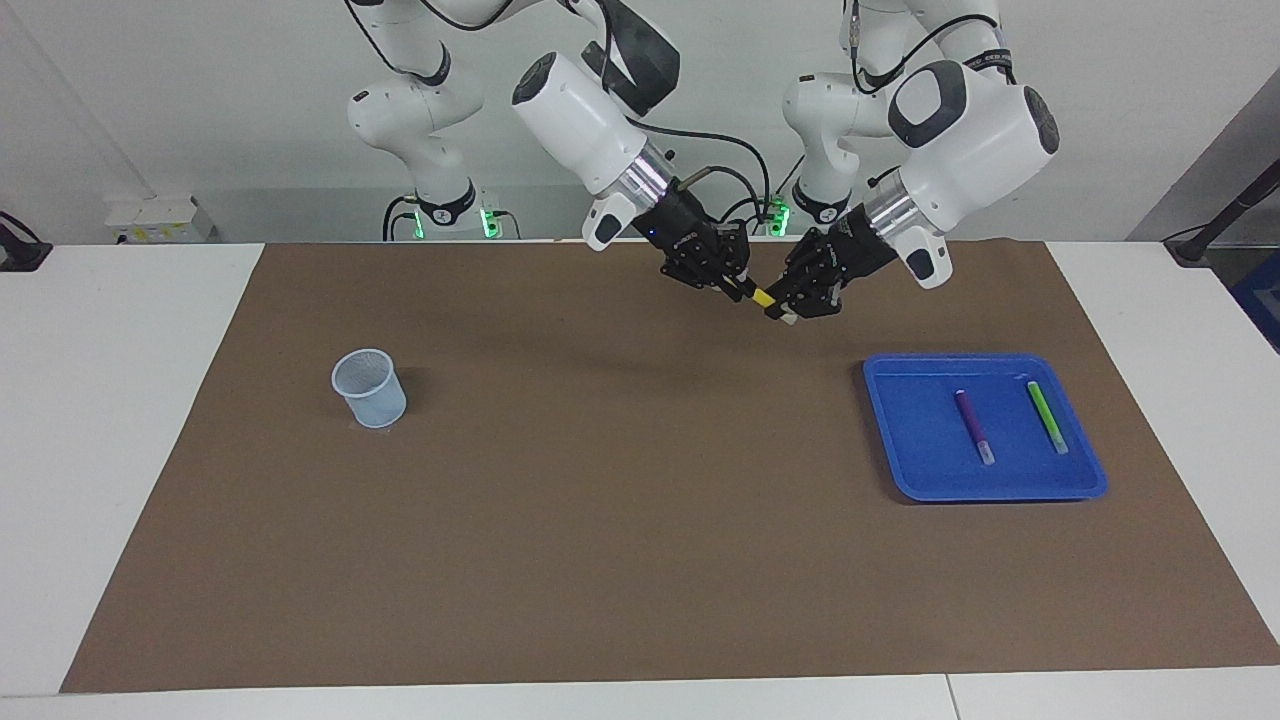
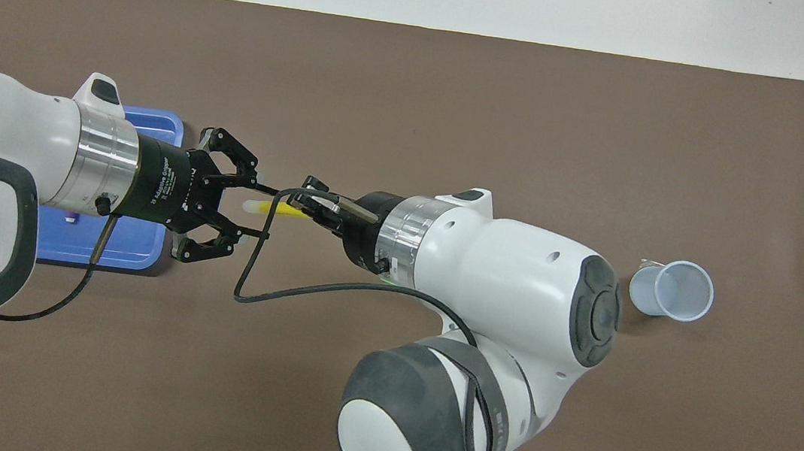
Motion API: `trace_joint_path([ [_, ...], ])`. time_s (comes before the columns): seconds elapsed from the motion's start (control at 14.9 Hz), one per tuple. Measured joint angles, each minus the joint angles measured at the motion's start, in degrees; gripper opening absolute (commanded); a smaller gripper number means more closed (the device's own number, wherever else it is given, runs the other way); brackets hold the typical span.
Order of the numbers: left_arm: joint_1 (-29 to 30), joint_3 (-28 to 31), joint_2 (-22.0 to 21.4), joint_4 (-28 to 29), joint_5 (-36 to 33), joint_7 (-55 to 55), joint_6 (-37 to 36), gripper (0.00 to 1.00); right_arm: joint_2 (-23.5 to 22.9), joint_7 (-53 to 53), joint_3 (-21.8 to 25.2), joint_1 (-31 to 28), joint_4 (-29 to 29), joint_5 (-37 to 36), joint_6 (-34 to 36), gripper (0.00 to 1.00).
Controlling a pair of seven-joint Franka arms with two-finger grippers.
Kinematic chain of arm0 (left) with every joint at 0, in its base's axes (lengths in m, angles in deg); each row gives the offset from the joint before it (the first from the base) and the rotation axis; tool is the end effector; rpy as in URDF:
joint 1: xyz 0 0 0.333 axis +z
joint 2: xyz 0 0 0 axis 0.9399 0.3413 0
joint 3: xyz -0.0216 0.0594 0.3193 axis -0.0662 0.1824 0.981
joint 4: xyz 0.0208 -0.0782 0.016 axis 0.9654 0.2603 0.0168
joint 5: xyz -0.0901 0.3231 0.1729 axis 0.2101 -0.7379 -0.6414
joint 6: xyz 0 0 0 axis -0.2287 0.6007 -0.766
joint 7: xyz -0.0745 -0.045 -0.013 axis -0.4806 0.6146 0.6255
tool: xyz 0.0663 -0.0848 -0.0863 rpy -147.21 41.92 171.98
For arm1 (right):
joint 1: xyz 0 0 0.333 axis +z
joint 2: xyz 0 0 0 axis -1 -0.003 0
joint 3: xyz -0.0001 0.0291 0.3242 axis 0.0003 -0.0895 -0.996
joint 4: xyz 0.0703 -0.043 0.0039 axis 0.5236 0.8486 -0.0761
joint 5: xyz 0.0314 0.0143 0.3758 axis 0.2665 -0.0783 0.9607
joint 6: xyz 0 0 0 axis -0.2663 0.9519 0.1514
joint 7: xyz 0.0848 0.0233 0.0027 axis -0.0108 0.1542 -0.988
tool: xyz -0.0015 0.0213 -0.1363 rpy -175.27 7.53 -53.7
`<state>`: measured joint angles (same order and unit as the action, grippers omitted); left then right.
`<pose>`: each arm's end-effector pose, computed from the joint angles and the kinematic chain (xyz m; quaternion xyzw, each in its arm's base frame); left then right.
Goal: Transfer and insert pens with both arms
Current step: 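Grasp the yellow pen with the right gripper and open the left gripper, then carry the yellow pen to the white cup with the right gripper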
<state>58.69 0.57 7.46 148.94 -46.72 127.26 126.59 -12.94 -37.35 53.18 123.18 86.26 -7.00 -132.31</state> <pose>0.5019 -0.2080 0.5274 0.7483 0.5836 -0.2137 0.2318 0.5108 0.4011 0.5195 -0.8991 0.1832 -0.0695 0.3915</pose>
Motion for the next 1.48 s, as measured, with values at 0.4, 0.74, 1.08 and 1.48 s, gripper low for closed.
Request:
trace_joint_path([
  [0.4, 0.0, 0.3, -0.4, 1.7, -6.9, -17.7, -1.7, 0.47, 0.2, -14.2, 0.3, -6.5, -0.9, -0.7, 13.1, 0.00],
  [0.74, 0.9, 0.8, -1.2, 2.3, -20.0, -43.3, -5.5, 0.47, 2.1, -26.7, 0.5, -13.8, -1.2, -10.7, 28.4, 0.00],
  [1.08, 7.6, 1.4, -1.4, 2.4, -27.4, -63.1, -5.6, 0.47, 4.1, -43.2, 0.6, -22.1, -1.3, -27.3, 42.3, 0.00],
  [1.48, 17.6, 1.7, -1.4, 3.8, -33.3, -81.5, -1.7, 0.47, 4.7, -64.0, 0.7, -26.3, -1.4, -47.9, 44.7, 0.00],
])
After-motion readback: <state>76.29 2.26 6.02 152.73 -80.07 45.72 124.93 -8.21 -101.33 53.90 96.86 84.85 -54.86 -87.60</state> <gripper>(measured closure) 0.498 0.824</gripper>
